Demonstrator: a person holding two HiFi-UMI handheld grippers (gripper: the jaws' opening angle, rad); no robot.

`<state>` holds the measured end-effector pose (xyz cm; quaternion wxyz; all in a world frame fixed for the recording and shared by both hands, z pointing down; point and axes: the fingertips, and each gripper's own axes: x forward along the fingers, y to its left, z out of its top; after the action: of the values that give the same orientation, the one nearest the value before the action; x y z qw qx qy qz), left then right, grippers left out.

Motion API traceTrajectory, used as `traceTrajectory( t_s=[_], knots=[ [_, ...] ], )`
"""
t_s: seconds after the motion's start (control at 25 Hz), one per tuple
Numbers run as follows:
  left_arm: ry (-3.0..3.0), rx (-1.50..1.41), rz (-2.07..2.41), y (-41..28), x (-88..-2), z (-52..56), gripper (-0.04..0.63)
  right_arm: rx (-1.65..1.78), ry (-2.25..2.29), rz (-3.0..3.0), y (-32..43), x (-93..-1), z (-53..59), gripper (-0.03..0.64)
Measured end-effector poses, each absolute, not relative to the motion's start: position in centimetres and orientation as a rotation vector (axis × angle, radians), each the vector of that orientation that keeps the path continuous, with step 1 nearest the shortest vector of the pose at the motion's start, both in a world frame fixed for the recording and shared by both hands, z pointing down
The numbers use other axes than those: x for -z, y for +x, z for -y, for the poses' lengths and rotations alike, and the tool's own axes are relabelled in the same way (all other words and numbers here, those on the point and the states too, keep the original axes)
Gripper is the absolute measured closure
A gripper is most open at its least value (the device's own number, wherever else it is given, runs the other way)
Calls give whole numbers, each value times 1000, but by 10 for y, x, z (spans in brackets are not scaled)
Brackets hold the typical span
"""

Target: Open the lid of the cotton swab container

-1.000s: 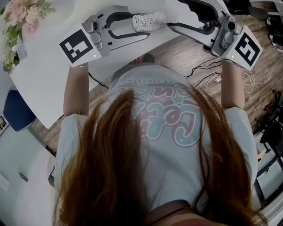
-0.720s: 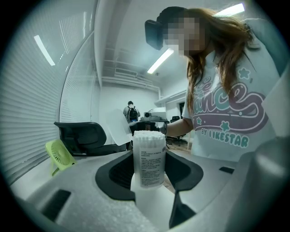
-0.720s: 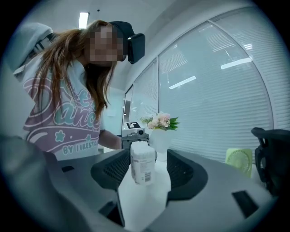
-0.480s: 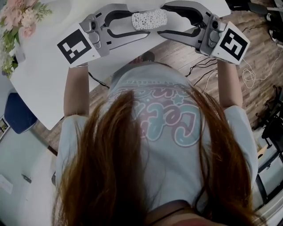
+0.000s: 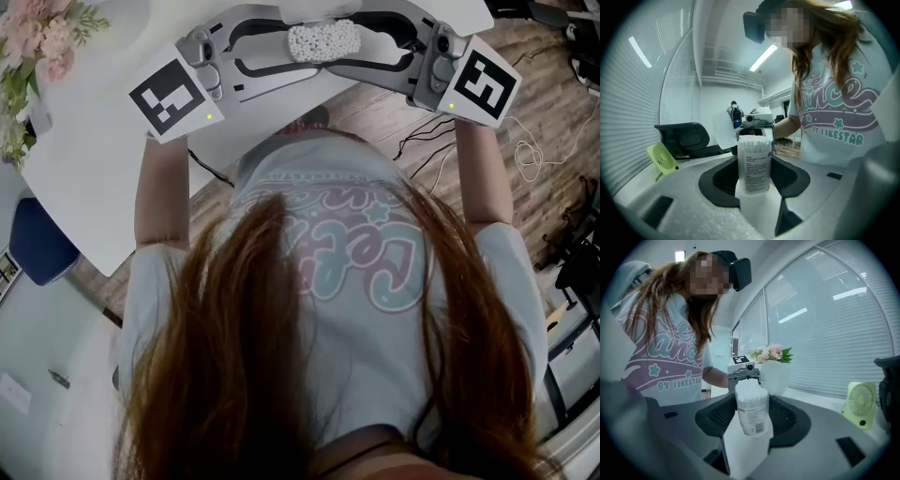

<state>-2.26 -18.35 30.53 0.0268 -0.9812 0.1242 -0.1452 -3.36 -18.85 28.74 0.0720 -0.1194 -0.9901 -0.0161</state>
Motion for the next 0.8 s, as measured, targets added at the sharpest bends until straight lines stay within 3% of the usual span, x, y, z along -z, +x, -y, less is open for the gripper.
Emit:
traceTrajectory(
  t_s=[0.8],
  knots=[
    [-2961, 637, -408, -13, -350, 209, 405, 50, -241, 2929, -26, -330, 212, 399]
  ],
)
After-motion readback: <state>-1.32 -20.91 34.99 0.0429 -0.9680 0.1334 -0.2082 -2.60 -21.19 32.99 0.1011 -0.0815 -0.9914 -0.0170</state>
